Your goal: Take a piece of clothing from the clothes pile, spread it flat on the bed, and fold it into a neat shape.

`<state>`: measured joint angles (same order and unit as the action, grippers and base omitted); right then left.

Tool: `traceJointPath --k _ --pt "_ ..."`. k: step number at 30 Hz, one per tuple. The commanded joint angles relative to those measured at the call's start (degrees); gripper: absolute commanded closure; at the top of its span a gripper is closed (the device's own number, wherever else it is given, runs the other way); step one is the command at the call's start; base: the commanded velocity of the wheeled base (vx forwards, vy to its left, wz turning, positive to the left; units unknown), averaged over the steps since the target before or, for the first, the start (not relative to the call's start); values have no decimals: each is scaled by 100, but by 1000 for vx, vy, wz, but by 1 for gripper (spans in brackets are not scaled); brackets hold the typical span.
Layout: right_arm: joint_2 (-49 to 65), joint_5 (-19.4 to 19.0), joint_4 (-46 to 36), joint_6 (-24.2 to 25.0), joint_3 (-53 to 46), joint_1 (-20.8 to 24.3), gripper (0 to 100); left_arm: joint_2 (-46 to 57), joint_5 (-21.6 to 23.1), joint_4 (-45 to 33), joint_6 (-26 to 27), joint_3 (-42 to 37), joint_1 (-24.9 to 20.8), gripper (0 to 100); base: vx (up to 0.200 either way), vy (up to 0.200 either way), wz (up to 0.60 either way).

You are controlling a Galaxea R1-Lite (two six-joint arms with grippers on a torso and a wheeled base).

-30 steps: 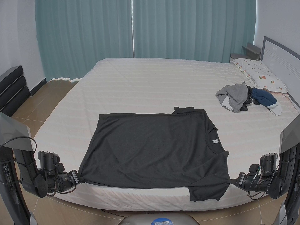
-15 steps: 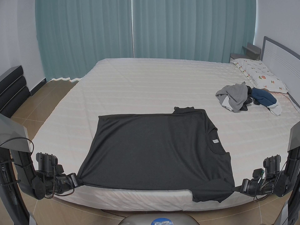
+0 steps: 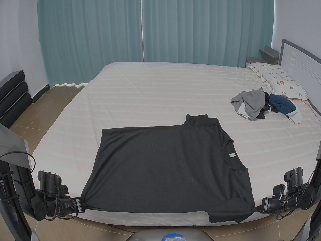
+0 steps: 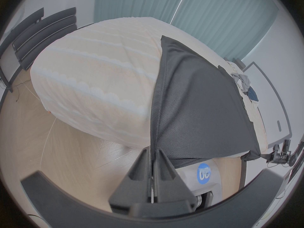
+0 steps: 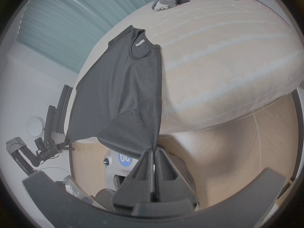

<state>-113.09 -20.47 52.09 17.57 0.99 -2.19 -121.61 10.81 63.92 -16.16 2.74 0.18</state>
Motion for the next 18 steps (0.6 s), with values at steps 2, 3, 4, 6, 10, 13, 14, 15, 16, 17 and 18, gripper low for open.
traceJointPath --k 2,3,4,6,10,13,14,15,16,17,18 --pt "446 17 -252 -16 -99 0 100 41 -176 -2 157 -230 -159 100 0 0 0" --pt "499 17 -340 -25 -99 0 100 41 -220 -19 184 -248 -176 100 0 0 0" --pt "534 25 -384 -43 -99 0 100 50 -229 -19 193 -248 -185 100 0 0 0" --pt "639 52 -577 -104 -99 0 100 120 -308 -99 193 -248 -220 100 0 0 0" --pt "833 60 -762 -122 -99 0 100 287 -396 -547 228 -248 -379 100 0 0 0" --pt "964 69 -920 -131 -99 0 100 454 -396 -731 228 -248 -449 100 0 0 0" --pt "1070 104 -1078 -166 -99 0 100 621 -396 -854 228 -248 -467 100 0 0 0" --pt "1140 148 -1219 -227 -99 0 100 744 -396 -977 228 -248 -467 100 0 0 0" --pt "1140 148 -1219 -227 -99 0 100 744 -396 -977 228 -248 -467 100 0 0 0" --pt "1263 219 -1368 -289 -99 -9 100 850 -422 -1136 245 -239 -484 100 0 0 0" --pt "1307 236 -1403 -298 -99 -9 100 867 -440 -1180 263 -239 -484 100 0 0 0"
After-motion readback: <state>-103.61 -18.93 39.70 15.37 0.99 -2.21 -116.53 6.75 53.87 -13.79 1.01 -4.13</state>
